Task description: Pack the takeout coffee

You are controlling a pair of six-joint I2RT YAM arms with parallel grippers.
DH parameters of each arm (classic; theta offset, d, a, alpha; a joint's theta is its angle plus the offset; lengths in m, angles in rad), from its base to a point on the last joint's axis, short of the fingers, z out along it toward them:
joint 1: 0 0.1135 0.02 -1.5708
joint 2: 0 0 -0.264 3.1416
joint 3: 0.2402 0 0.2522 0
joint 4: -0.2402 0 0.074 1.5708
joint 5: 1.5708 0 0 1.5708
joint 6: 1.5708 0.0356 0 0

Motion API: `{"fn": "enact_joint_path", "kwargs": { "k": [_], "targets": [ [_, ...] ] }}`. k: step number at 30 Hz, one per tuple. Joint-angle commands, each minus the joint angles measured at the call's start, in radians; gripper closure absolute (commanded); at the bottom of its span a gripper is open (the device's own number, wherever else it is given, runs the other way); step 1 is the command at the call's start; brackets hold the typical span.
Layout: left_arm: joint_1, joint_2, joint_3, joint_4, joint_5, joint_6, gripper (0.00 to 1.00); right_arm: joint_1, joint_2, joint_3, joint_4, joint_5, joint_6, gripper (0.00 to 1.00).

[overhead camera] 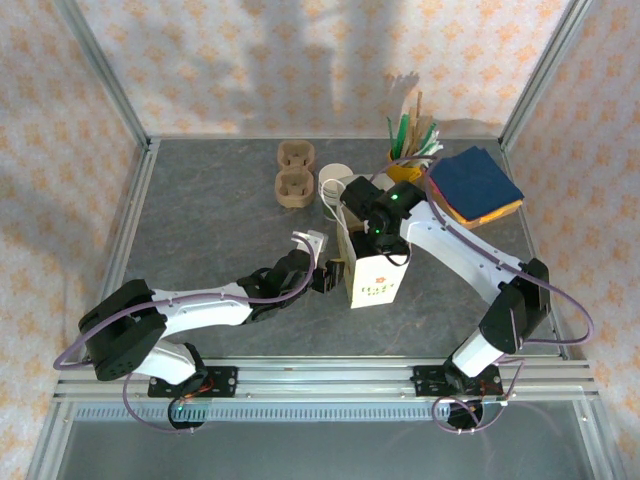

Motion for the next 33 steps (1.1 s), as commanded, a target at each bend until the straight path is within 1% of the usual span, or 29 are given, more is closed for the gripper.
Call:
{"fn": "enact_joint_path", "kwargs": {
  "k": [1, 13, 33],
  "targets": [
    [-0.009, 0.005, 0.011, 0.000, -0.023, 0.003, 0.31, -0.007, -0.003, -0.022, -0.032, 0.008, -0.029, 0.62],
    [-0.008, 0.006, 0.007, 0.001, -0.026, -0.003, 0.31, -0.007, 0.012, -0.036, -0.033, 0.013, -0.052, 0.62],
    [-0.009, 0.003, 0.015, -0.004, -0.033, 0.005, 0.31, -0.007, 0.023, 0.001, -0.031, 0.011, -0.043, 0.62]
  ]
}}
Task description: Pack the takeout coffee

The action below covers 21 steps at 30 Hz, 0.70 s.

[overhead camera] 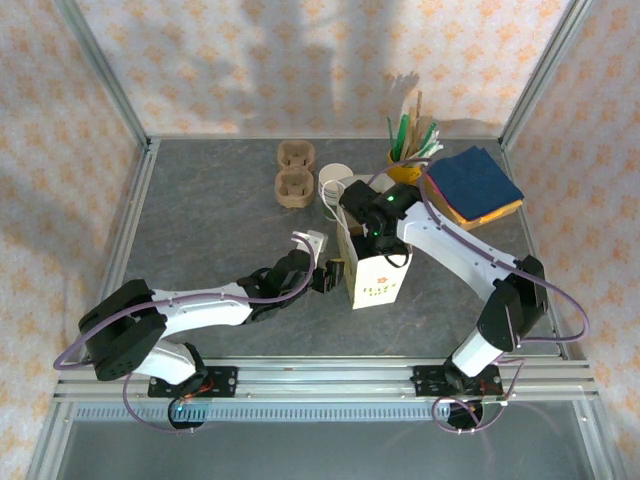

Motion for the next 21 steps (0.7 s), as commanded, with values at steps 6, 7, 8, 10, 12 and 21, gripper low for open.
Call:
{"fn": "enact_joint_path", "kwargs": {
  "k": [6, 7, 8, 10, 12, 21],
  "targets": [
    [-0.008, 0.005, 0.019, -0.008, -0.036, 0.008, 0.31, -0.007, 0.012, 0.022, -0.031, 0.013, -0.009, 0.62],
    [-0.009, 0.005, 0.019, -0.008, -0.036, 0.008, 0.31, -0.007, 0.013, 0.022, -0.031, 0.013, -0.010, 0.62],
    [-0.009, 0.005, 0.018, -0.008, -0.037, 0.008, 0.31, -0.007, 0.015, 0.021, -0.031, 0.013, -0.010, 0.63],
    [-0.008, 0.005, 0.018, -0.008, -0.037, 0.007, 0.31, -0.007, 0.019, 0.019, -0.031, 0.013, -0.010, 0.63],
    [-0.009, 0.005, 0.015, -0.008, -0.035, 0.005, 0.31, -0.007, 0.023, 0.019, -0.032, 0.014, -0.009, 0.63],
    [-0.008, -0.010, -0.003, -0.003, -0.038, -0.002, 0.31, -0.007, 0.045, 0.018, -0.023, 0.008, -0.012, 0.63]
  ]
}}
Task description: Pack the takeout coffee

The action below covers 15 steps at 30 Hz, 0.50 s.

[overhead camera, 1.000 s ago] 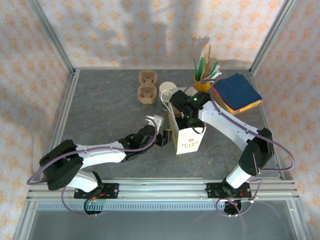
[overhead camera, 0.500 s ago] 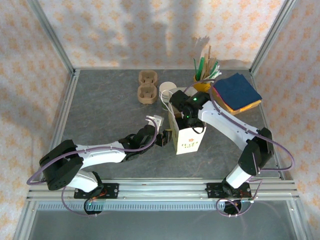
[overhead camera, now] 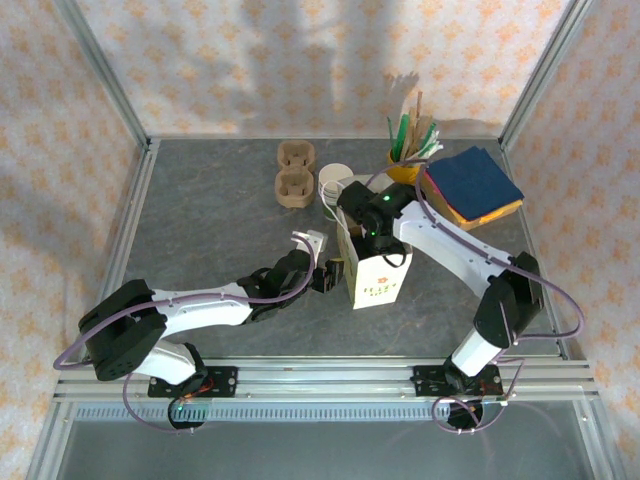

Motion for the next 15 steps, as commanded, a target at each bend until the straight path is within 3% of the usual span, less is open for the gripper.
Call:
{"fn": "enact_joint_path", "kwargs": {
  "k": [1, 15],
  "targets": [
    [-0.009, -0.012, -0.003, -0.003, -0.032, -0.003, 0.31, -0.007, 0.016, 0.017, -0.022, 0.006, -0.013, 0.63],
    [-0.009, -0.023, -0.010, -0.010, -0.043, -0.007, 0.31, -0.007, -0.001, -0.031, 0.026, -0.007, -0.006, 0.63]
  ]
}}
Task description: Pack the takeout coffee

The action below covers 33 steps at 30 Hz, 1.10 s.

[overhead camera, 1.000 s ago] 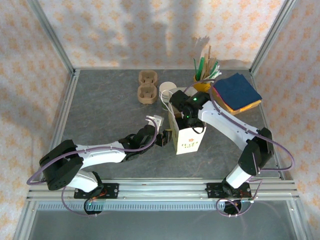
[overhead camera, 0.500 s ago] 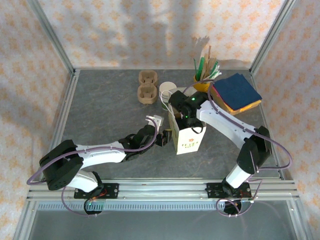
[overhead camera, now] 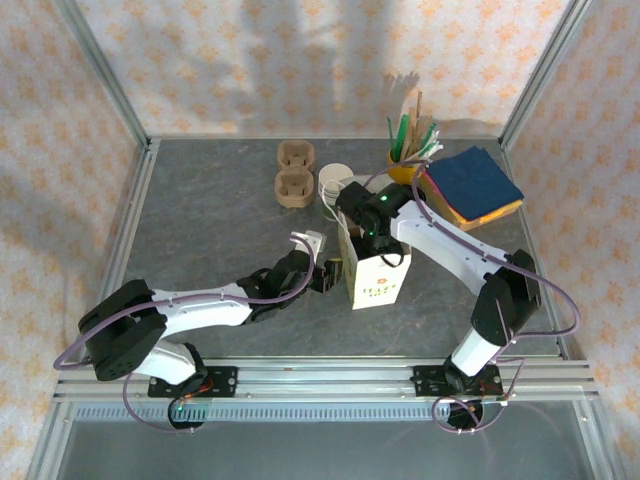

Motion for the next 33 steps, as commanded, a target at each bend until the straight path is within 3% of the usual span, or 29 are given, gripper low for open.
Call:
{"fn": "enact_joint_path", "kwargs": {
  "k": [1, 33],
  "targets": [
    [-0.009, -0.022, -0.003, -0.009, -0.025, -0.003, 0.31, -0.007, -0.014, -0.026, 0.010, -0.003, -0.007, 0.63],
    [-0.008, -0.022, -0.005, -0.009, -0.024, -0.005, 0.31, -0.007, -0.005, -0.079, 0.050, -0.025, -0.011, 0.64]
  ]
}}
